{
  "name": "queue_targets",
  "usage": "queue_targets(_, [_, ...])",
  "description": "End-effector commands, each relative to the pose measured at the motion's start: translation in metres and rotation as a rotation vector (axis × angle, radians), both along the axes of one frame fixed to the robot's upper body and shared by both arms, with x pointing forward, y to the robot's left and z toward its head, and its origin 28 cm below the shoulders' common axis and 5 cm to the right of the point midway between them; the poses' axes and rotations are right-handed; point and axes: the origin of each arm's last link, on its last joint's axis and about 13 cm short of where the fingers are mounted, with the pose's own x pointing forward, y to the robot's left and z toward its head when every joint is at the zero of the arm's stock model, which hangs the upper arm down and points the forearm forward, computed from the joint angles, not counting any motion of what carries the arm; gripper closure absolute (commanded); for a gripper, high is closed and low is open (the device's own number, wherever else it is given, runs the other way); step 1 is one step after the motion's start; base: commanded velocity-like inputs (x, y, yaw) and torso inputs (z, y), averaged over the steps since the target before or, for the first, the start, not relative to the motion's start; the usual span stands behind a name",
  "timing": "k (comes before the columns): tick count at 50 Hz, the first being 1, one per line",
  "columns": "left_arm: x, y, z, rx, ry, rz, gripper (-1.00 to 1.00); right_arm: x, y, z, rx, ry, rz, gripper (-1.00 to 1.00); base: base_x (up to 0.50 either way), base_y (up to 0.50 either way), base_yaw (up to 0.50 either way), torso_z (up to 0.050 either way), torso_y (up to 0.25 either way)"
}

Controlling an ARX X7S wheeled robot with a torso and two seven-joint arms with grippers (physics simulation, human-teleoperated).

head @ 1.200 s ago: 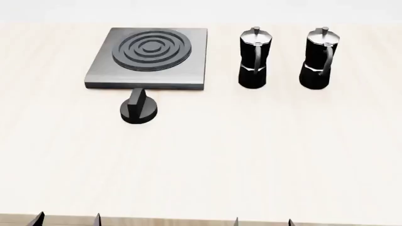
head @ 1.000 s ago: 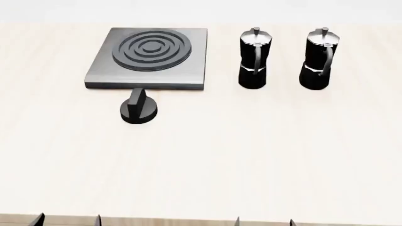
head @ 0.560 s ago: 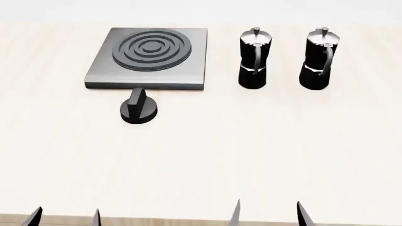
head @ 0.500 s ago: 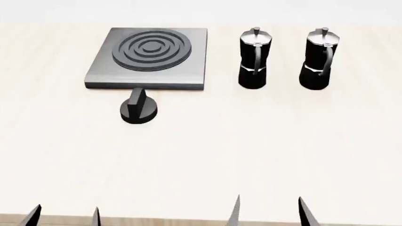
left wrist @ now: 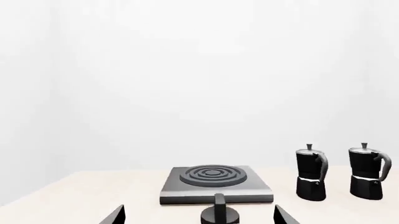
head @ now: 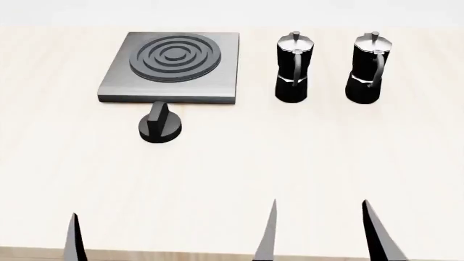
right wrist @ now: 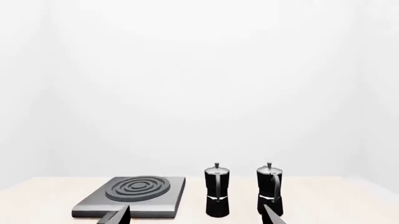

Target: Put both moka pots on the stove.

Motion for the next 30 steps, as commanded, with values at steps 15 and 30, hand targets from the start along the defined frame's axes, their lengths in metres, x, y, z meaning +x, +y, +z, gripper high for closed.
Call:
queue_targets(15, [-0.012, 0.000, 0.016, 0.018, -0.071, -0.010, -1.00, -0.006, 0.001, 0.006, 0.001, -0.027, -0.003, -1.00, 0.00, 0.00, 0.00, 0.000, 0.000])
queue_targets(30, [-0.008, -0.002, 0.008, 0.028, -0.050, -0.014, -1.00, -0.004, 0.000, 0.003, 0.005, -0.026, -0.007, -1.00, 0.15, 0.00, 0.00, 0.000, 0.000])
